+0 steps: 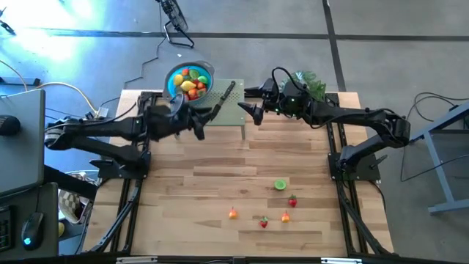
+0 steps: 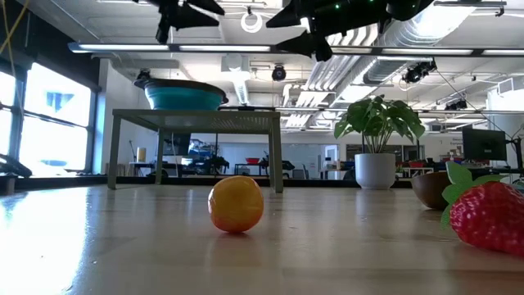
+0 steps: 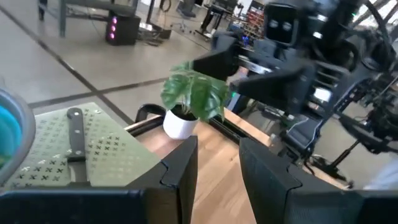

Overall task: Pick & Place Fruit
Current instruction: Put the half kiwi into the strainer bowl on the shelf

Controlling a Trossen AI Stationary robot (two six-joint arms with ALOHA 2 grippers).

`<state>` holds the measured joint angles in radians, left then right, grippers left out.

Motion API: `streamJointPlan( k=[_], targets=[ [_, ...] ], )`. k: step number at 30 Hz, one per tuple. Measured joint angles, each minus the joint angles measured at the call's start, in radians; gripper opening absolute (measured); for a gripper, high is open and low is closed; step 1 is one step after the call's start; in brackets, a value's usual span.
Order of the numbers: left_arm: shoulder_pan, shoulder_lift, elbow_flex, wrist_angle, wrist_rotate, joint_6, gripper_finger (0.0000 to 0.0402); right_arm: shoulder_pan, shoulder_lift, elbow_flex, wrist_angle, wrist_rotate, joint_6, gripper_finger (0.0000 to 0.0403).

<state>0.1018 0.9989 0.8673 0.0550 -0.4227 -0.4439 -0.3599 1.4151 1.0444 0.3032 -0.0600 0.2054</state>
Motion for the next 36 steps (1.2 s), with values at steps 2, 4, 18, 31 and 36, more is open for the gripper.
streamJointPlan(
  k=[2, 4, 18, 31, 36],
  targets=[
    [-0.065, 0.000, 0.000, -0.001, -0.071, 0.022, 0.0116, 0.000, 0.000, 0.000, -0.001, -0.023, 0.000, 0.0325],
    [-0.118, 0.000, 0.000, -0.001, -0.116, 0.053, 0.0116, 0.001, 0.000, 0.000, -0.008, -0.057, 0.001, 0.0325],
    [-0.195, -0.021, 0.000, 0.022, 0.048, 0.148, 0.0116, 0.195, -0.112, 0.000, -0.191, 0.077, -0.051, 0.0325],
    [-0.295, -0.135, 0.000, -0.023, 0.093, 0.300, 0.0115, 0.398, -0.130, 0.001, -0.188, 0.403, -0.051, 0.0325],
    [-0.294, -0.138, 0.000, -0.061, 0.091, 0.283, 0.0115, 0.441, -0.130, 0.011, -0.240, 0.431, -0.038, 0.0325]
  ],
)
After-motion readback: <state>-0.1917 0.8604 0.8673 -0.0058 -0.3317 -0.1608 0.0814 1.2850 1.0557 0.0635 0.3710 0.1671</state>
